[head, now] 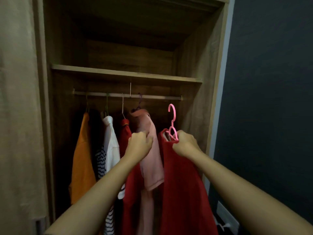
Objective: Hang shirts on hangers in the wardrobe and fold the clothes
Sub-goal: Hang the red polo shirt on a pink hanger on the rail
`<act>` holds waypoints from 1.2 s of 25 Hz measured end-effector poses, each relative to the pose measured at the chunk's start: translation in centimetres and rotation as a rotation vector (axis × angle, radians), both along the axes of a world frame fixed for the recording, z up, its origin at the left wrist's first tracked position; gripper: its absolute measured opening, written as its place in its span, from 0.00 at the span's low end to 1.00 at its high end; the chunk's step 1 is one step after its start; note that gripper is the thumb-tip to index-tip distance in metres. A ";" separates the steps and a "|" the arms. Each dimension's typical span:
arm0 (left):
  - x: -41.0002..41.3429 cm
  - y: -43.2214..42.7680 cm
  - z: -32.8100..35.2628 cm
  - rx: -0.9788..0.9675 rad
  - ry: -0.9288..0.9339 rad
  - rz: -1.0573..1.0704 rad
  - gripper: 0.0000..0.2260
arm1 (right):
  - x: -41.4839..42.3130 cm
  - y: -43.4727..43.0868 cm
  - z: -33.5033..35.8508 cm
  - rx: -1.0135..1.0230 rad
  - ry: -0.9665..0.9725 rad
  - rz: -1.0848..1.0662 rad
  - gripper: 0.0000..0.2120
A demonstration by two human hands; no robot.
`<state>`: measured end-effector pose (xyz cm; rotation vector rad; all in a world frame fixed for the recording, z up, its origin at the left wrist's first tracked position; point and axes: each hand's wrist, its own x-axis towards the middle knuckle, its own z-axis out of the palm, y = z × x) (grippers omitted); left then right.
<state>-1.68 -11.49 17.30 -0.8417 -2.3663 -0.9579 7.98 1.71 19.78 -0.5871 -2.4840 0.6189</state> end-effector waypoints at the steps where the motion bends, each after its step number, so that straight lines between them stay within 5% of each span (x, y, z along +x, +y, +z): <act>1: -1.5 1.6 0.5 0.019 0.018 0.014 0.13 | -0.4 0.7 0.2 0.083 -0.004 -0.011 0.13; 10: -11.4 10.3 -0.7 -0.069 0.060 0.155 0.15 | -7.1 5.8 2.0 0.452 -0.060 -0.076 0.16; 14: -11.8 9.8 -1.8 -0.009 0.112 0.205 0.31 | -12.7 7.9 3.5 0.690 -0.095 -0.140 0.23; 18: -12.1 9.7 -1.6 0.028 0.135 0.126 0.33 | -18.0 10.1 5.7 0.837 -0.112 -0.124 0.17; 30: -11.9 10.2 -0.9 0.003 0.108 0.003 0.31 | -27.3 14.5 2.4 0.806 -0.172 -0.064 0.18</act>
